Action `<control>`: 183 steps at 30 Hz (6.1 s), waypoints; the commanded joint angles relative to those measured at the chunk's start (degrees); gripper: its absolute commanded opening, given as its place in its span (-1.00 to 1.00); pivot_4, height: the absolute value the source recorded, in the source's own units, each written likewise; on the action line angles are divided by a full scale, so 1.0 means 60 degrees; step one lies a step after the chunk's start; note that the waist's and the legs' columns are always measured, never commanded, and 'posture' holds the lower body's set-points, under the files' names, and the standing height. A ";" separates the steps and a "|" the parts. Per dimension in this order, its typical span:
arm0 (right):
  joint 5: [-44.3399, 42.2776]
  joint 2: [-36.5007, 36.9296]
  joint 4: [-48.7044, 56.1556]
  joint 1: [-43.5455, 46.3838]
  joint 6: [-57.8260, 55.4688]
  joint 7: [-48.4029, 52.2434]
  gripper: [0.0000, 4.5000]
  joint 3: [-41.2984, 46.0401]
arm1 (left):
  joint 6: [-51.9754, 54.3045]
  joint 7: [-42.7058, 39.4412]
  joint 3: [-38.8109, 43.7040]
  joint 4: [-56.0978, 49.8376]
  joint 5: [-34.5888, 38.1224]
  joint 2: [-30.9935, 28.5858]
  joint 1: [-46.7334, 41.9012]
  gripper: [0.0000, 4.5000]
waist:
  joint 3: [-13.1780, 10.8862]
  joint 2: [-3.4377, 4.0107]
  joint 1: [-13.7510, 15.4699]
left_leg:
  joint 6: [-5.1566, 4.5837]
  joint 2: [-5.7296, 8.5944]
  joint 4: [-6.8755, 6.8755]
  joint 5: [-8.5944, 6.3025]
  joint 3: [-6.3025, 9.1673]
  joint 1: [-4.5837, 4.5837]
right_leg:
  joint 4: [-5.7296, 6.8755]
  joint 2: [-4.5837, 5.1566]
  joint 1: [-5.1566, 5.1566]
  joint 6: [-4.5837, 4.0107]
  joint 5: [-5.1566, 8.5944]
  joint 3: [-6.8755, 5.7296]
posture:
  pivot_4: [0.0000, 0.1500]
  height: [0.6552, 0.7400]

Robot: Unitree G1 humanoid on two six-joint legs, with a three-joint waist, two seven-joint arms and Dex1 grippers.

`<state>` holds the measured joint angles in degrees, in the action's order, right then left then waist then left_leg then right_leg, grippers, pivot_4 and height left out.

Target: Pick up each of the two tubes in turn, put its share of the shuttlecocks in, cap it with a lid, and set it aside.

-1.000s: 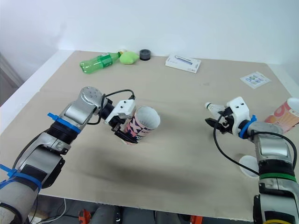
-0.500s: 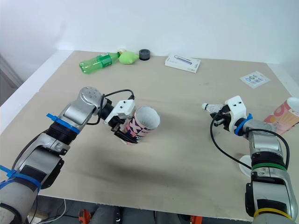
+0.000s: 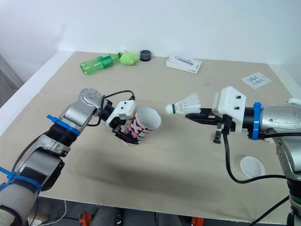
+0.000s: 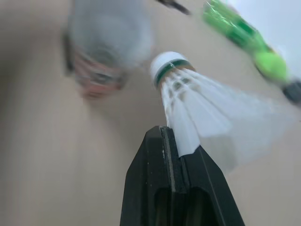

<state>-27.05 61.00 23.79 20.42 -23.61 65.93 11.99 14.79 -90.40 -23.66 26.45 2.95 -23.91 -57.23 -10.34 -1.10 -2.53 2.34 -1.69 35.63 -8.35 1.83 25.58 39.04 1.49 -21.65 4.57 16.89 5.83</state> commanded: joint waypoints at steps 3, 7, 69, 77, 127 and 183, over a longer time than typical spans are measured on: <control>0.0422 0.0551 0.0665 0.0913 0.0278 0.0148 -0.96 -0.0649 | -0.0151 0.0026 -0.0009 0.0226 -0.0041 0.0146 -0.0163 0.49 | 0.0000 0.0000 0.0001 | -0.0001 -0.0001 0.0004 0.0000 -0.0012 -0.0001 | -0.0001 0.0003 -0.0003 -0.0010 0.0003 0.0008 | 1.00 0.75; 0.0600 0.0448 0.0622 0.1485 0.0433 0.0214 -0.96 -0.1244 | -0.0212 0.0024 -0.0007 0.0333 -0.0056 0.0201 -0.0197 0.49 | 0.0000 0.0001 0.0040 | -0.0001 -0.0001 -0.0007 0.0000 -0.0008 0.0002 | -0.0001 0.0003 -0.0008 -0.0003 0.0003 0.0003 | 1.00 0.75; 0.1485 -0.1513 -0.1250 0.5590 -0.0023 0.2382 -0.98 -0.5003 | -0.0641 -0.0349 -0.0541 0.0917 0.0140 0.0242 -0.0642 0.49 | -0.0010 0.0005 -0.0022 | -0.0008 -0.0021 -0.0012 0.0005 -0.0001 0.0066 | 0.0015 -0.0022 -0.0092 -0.0025 -0.0010 -0.0005 | 1.00 0.75; 0.3308 -0.2742 -0.2703 0.6365 0.1350 0.3056 -0.98 -0.6694 | -0.0675 -0.0349 -0.0466 0.1025 0.0100 0.0302 -0.0695 0.49 | -0.0009 0.0006 -0.0024 | -0.0007 -0.0020 -0.0005 0.0006 0.0004 0.0071 | 0.0021 -0.0021 -0.0095 -0.0029 -0.0012 -0.0010 | 1.00 0.75; -0.0715 -0.1073 0.0185 0.0546 -0.3816 0.0331 -0.98 0.2779 | 0.0082 0.0366 0.1516 -0.1566 0.3304 0.1506 0.1369 0.49 | -0.0012 0.0015 0.0078 | 0.0014 -0.0005 0.0004 0.0026 0.0065 0.0118 | 0.0045 -0.0014 -0.0108 -0.0088 -0.0039 -0.0060 | 1.00 0.75; 0.3234 0.1878 -0.9057 -0.1968 0.1427 0.1663 0.04 -0.0246 | -0.3553 0.1803 0.0715 0.1251 0.0899 0.2569 0.2340 0.49 | 0.0082 0.0066 0.0119 | -0.0072 0.0046 -0.0027 0.0091 -0.0095 -0.0008 | -0.0173 0.0085 0.0055 0.0053 -0.0123 0.0031 | 1.00 0.75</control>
<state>-8.39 71.02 -29.48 7.56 -16.06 75.21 10.75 -6.99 -81.41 -19.35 33.36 10.21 -7.57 -43.46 -9.85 -0.70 -1.82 1.90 -1.41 35.46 -7.81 1.25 25.53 38.01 2.00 -21.32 4.89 16.15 6.03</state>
